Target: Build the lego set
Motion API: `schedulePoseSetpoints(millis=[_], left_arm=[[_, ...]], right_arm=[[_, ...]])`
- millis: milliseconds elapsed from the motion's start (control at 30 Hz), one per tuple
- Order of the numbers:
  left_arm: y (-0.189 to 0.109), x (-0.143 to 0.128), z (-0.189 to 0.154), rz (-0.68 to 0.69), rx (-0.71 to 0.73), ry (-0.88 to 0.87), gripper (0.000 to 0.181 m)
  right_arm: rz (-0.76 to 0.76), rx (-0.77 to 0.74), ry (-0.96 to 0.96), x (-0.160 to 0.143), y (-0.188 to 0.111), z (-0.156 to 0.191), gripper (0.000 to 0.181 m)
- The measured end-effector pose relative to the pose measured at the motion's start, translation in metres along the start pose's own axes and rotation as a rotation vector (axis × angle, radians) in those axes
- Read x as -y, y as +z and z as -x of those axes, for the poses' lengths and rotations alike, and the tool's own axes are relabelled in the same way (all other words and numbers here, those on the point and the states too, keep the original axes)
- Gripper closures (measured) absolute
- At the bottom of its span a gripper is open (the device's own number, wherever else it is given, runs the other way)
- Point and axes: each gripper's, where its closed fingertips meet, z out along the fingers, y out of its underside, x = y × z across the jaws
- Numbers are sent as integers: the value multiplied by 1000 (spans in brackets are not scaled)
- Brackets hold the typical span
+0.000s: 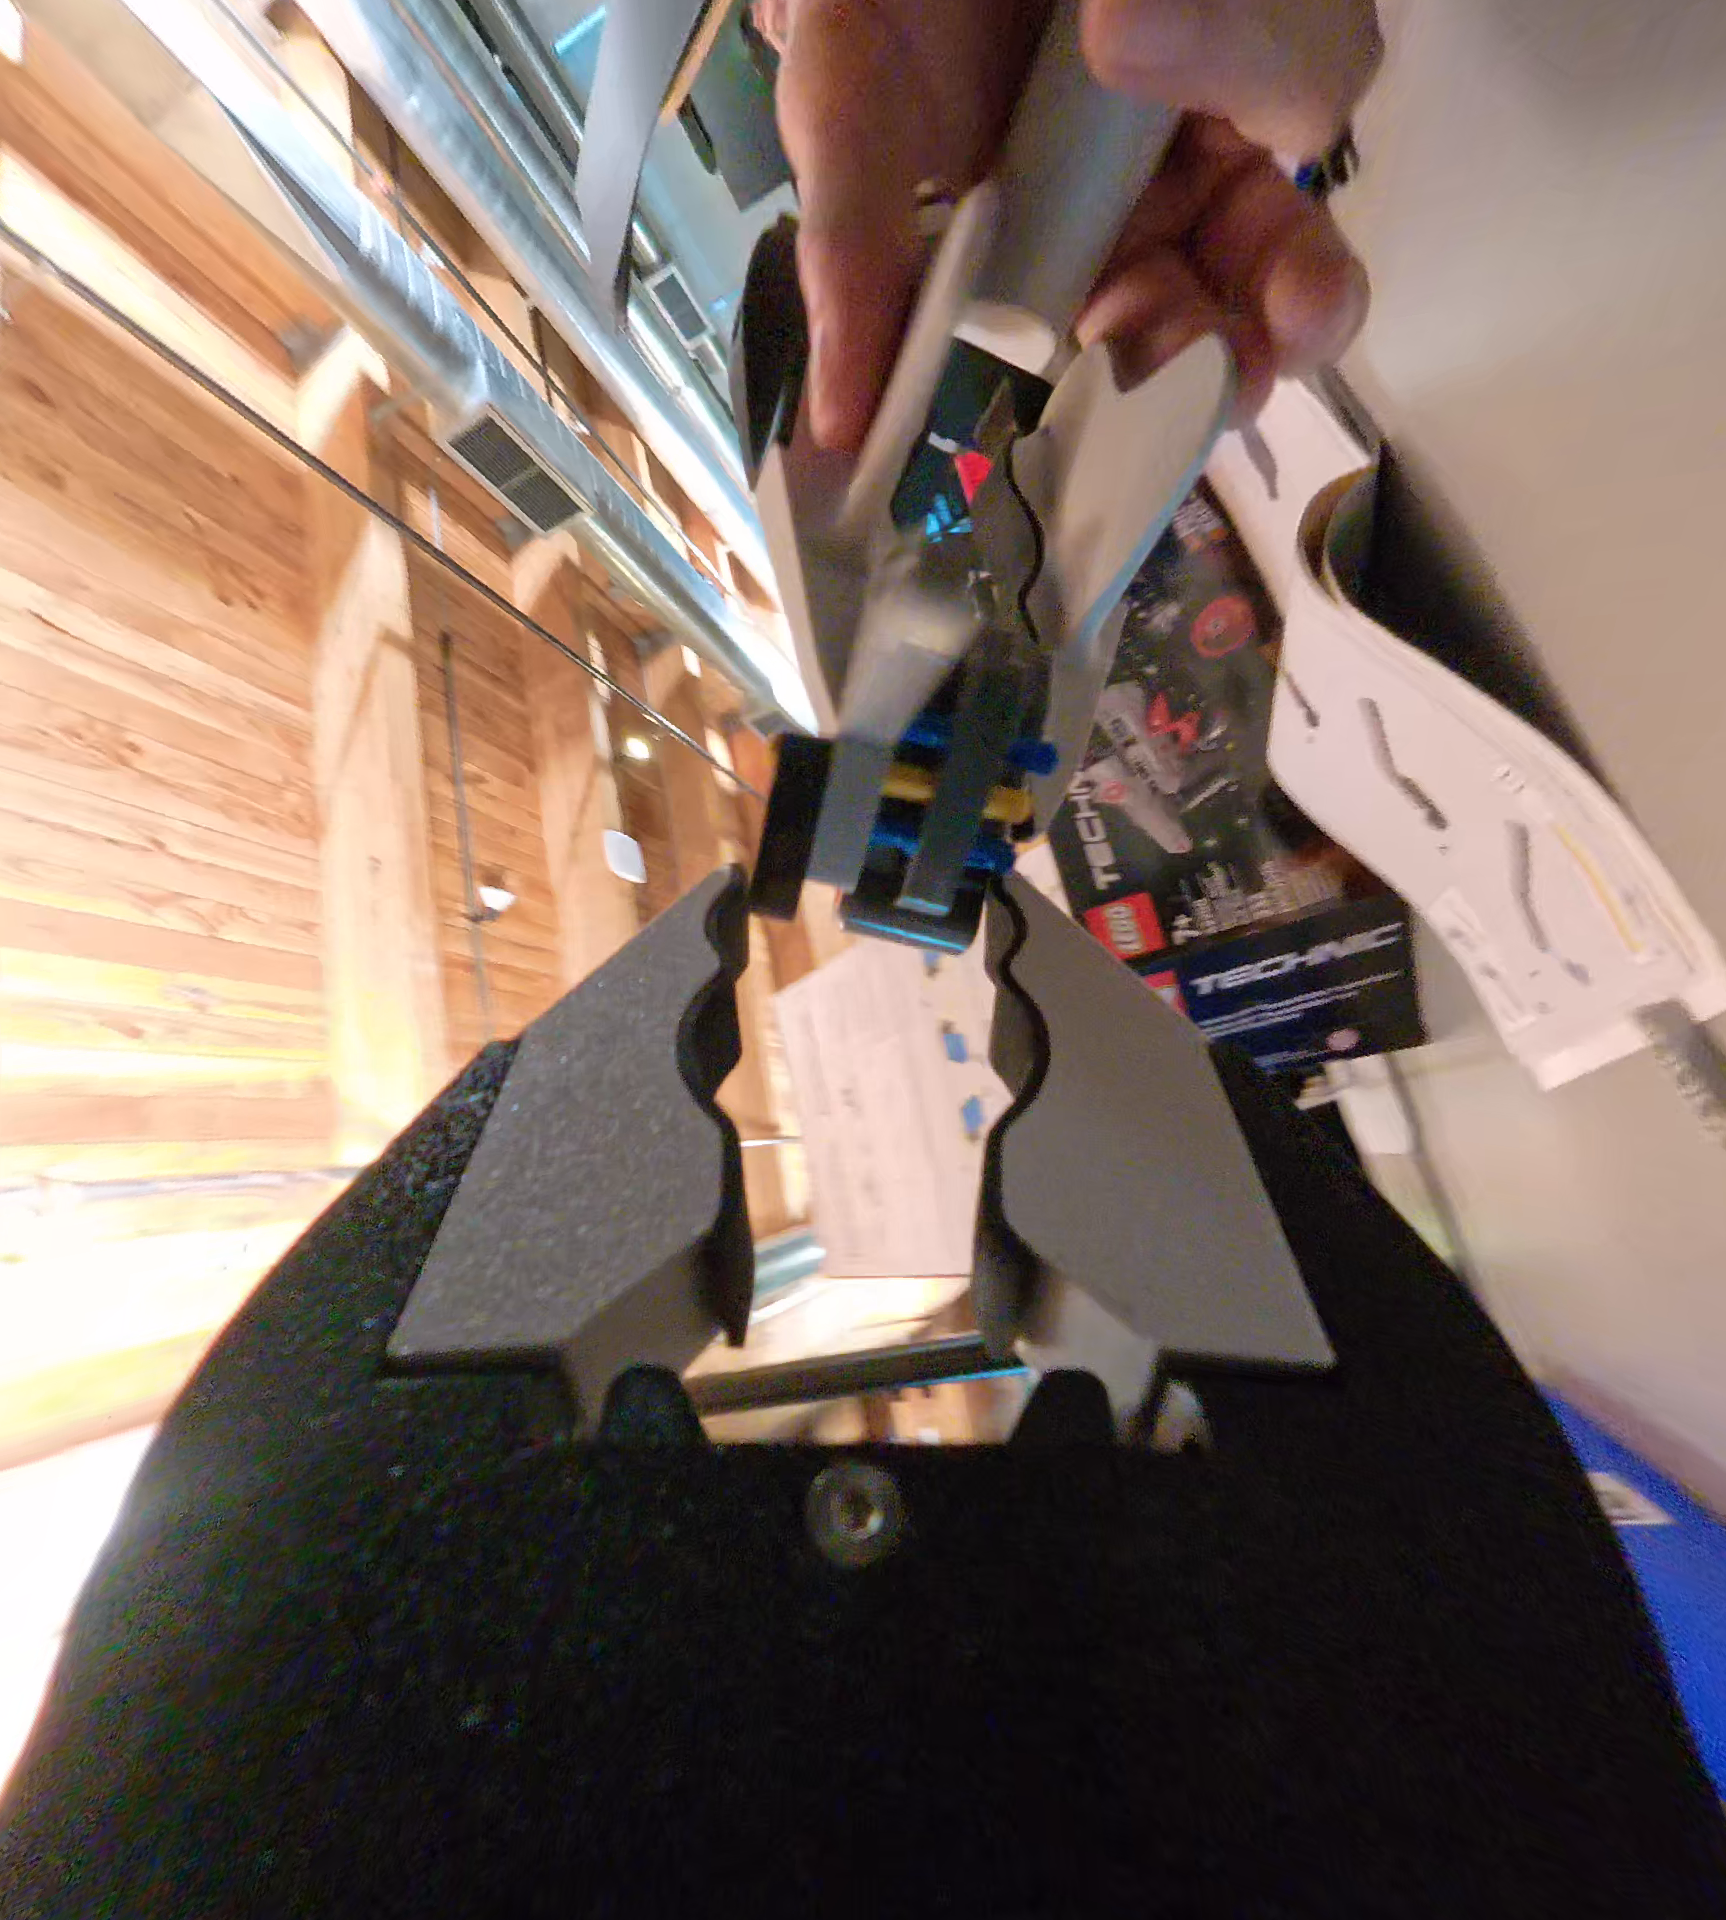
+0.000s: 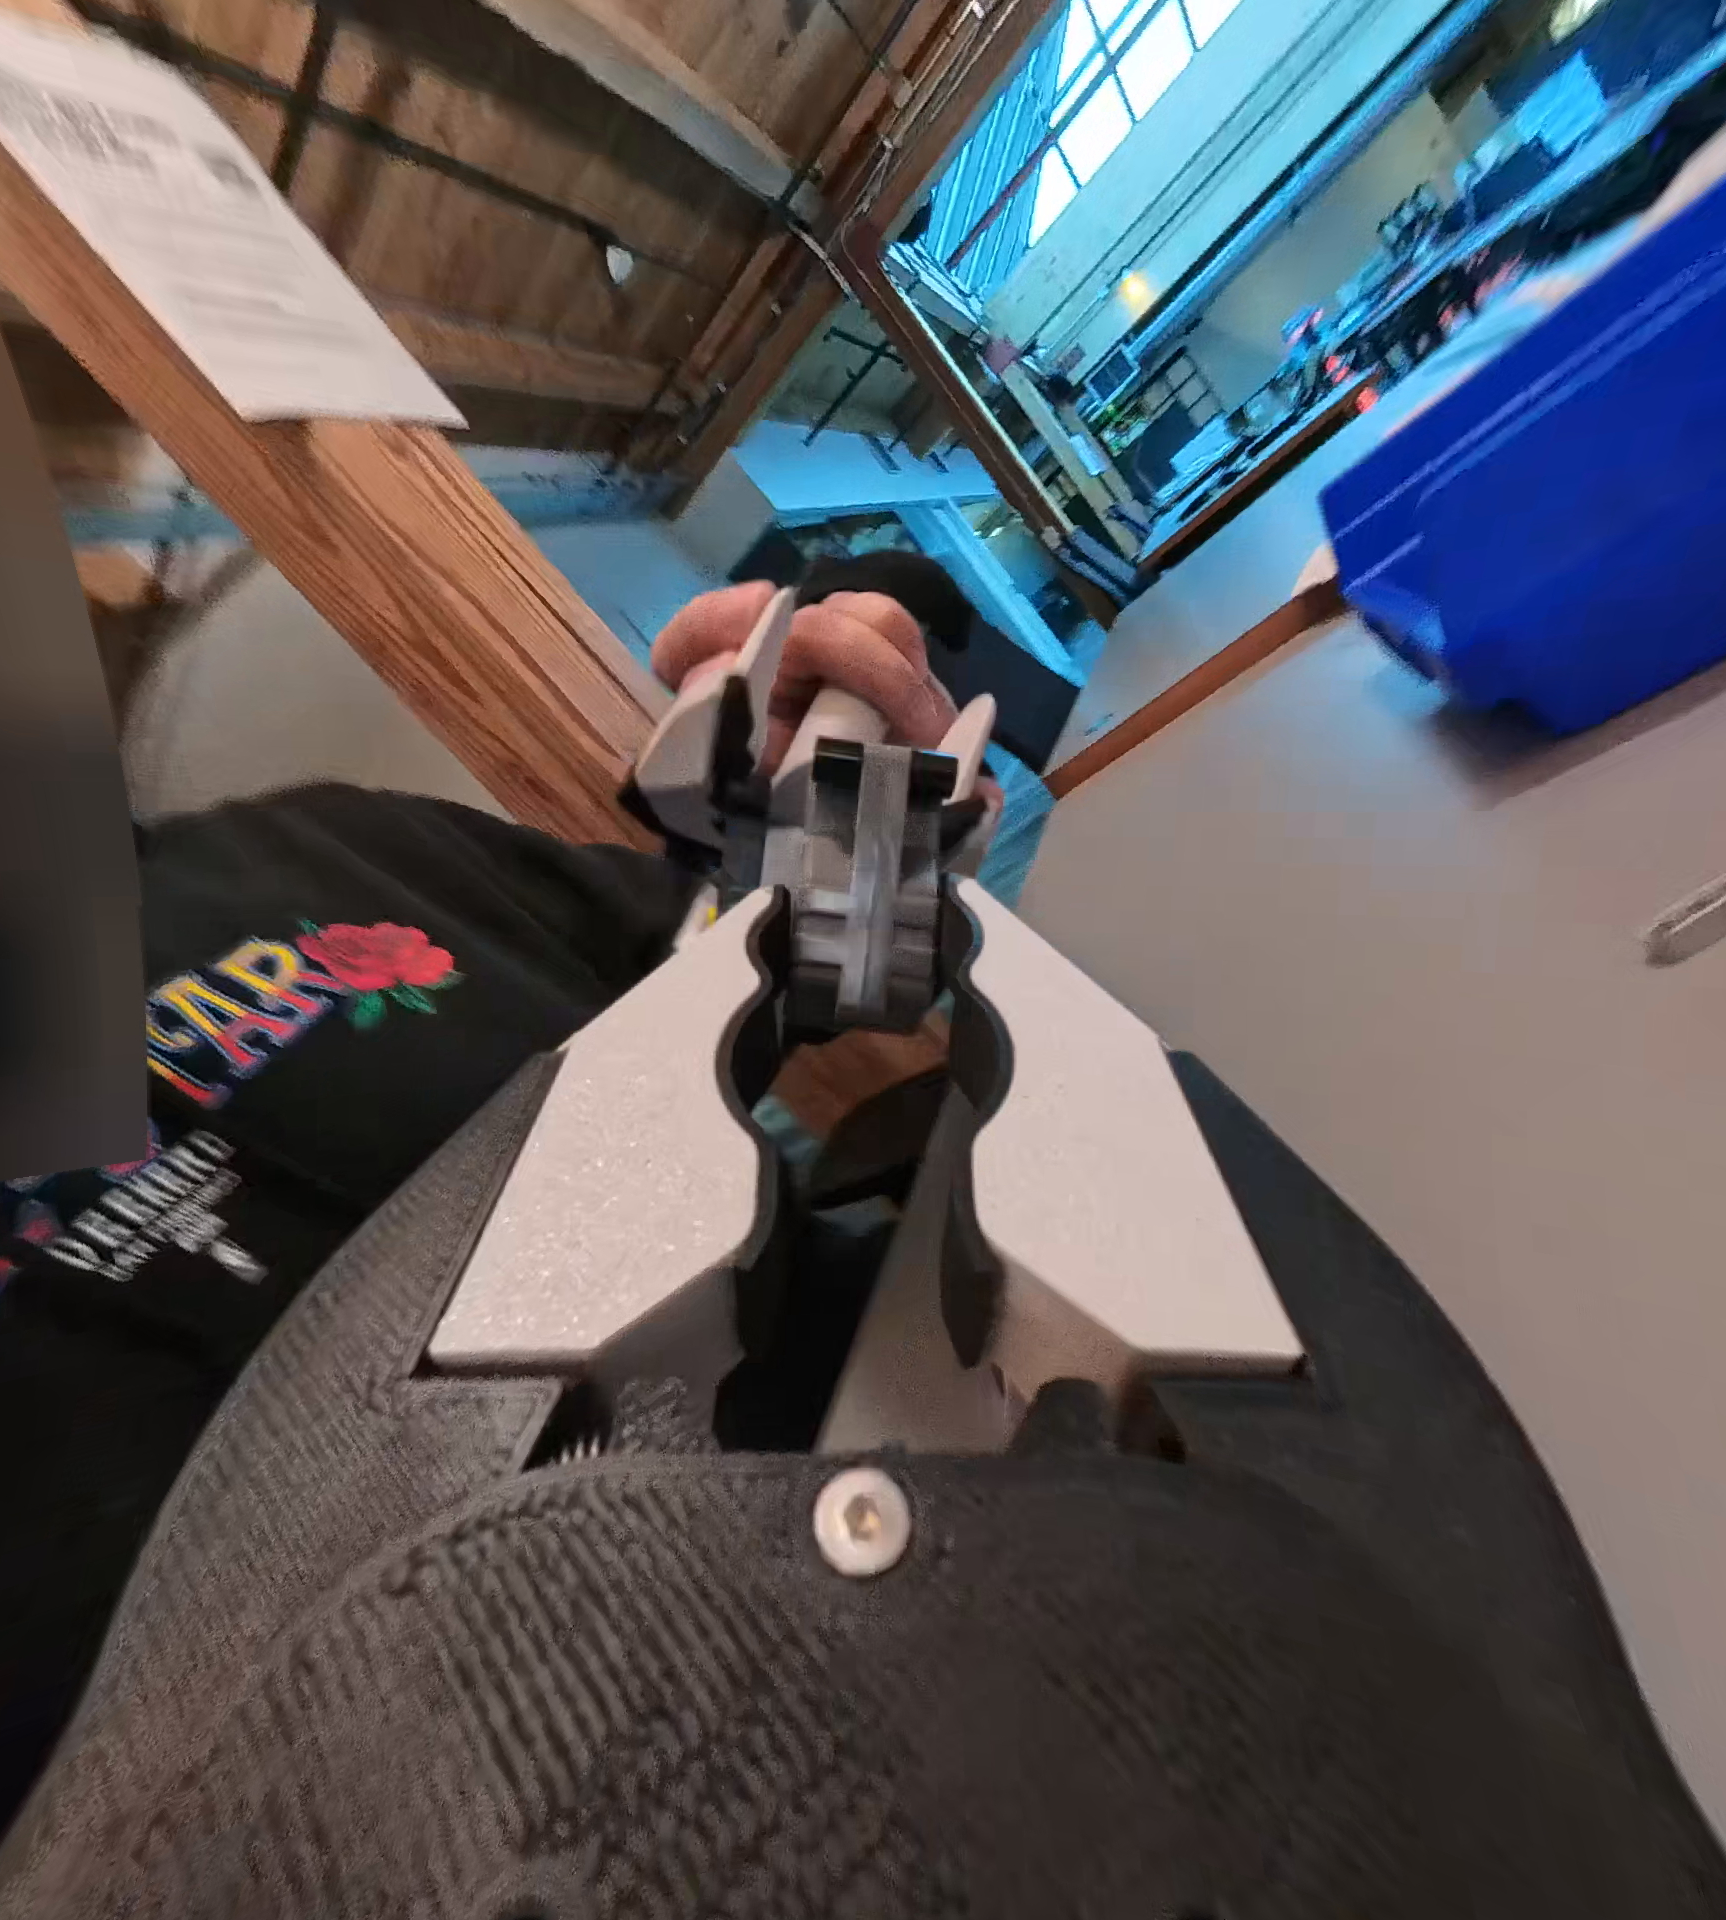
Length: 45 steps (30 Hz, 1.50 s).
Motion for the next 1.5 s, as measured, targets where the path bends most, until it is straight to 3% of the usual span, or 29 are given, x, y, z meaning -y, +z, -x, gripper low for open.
schedulePoseSetpoints(millis=[33,167,267,367,433,700,800,967,1067,1500], left_arm=[[2,-4,-1,14,-27,-76,133],[-3,-7,-12,-16,-238,-468,122],[-13,4,-11,-118,-473,-971,116],[-19,12,7,-248,-655,-1466,109],[-23,17,4,-288,-778,-1594,111],[-21,30,-10,-298,-793,-1607,123],[-19,26,-6,-315,-732,-1613,139],[-19,29,-9,-322,-759,-1596,130],[-17,27,-11,-308,-744,-1588,138],[-13,26,-16,-308,-726,-1660,133]], right_arm=[[0,-19,-80,3,-2,1,156],[-21,-194,-370,21,-17,-6,156],[-14,-223,-559,26,-23,3,156],[38,-202,-626,18,-19,8,156],[31,-180,-630,16,-15,11,156],[48,-152,-597,9,-2,13,156],[72,-178,-622,6,0,11,156],[59,-174,-586,9,-2,10,156],[63,-176,-568,9,-2,9,156],[-2,-197,-472,17,3,6,156]])
